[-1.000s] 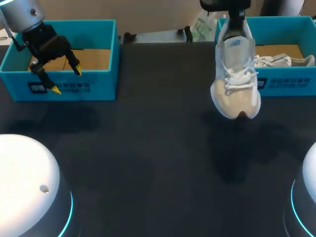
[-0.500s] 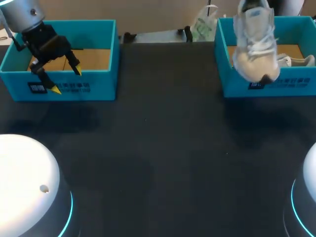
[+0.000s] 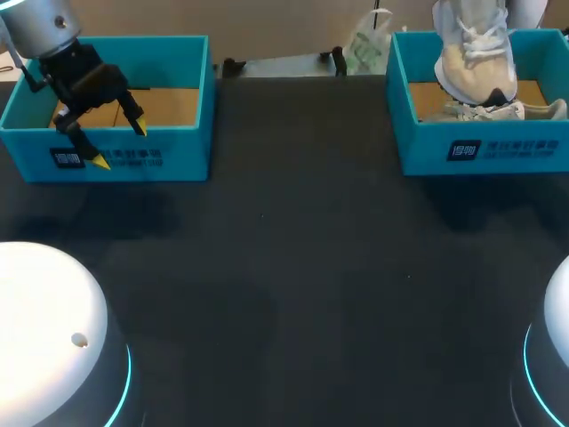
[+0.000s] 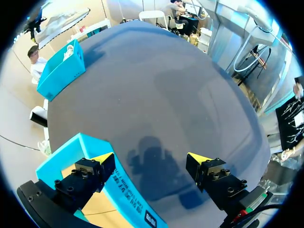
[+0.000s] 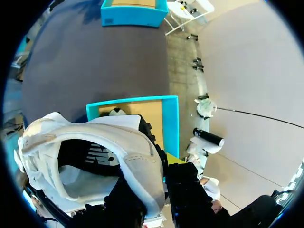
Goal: Take the shoe out of the shoebox, open the shoe tongue, remove and reinsert the insole, then place the shoe into the shoebox
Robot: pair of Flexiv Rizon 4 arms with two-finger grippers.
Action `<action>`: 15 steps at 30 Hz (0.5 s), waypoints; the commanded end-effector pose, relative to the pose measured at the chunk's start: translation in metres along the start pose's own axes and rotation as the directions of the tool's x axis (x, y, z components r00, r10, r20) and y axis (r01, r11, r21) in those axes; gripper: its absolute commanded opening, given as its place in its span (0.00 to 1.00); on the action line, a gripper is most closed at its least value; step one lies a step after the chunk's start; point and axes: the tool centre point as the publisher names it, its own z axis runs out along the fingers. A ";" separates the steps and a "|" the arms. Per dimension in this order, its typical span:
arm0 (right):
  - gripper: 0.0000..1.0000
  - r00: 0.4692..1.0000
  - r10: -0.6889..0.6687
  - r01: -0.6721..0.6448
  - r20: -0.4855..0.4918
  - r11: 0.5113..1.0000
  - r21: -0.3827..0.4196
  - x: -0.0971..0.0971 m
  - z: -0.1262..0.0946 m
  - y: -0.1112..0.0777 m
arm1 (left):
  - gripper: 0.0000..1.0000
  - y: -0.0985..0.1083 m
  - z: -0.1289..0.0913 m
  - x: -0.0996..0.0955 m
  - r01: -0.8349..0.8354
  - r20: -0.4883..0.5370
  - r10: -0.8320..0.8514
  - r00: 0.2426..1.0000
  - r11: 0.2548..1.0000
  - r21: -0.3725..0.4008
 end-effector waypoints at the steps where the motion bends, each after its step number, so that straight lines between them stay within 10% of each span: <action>1: 0.00 1.000 -0.001 0.001 -0.011 1.000 0.004 -0.003 -0.003 0.001 | 1.00 0.000 0.000 0.000 -0.001 -0.001 0.001 1.000 1.000 -0.002; 15: 0.00 0.999 -0.001 -0.001 0.049 0.999 0.045 -0.068 0.069 -0.073 | 1.00 0.000 0.000 0.000 -0.001 -0.001 0.001 1.000 1.000 -0.002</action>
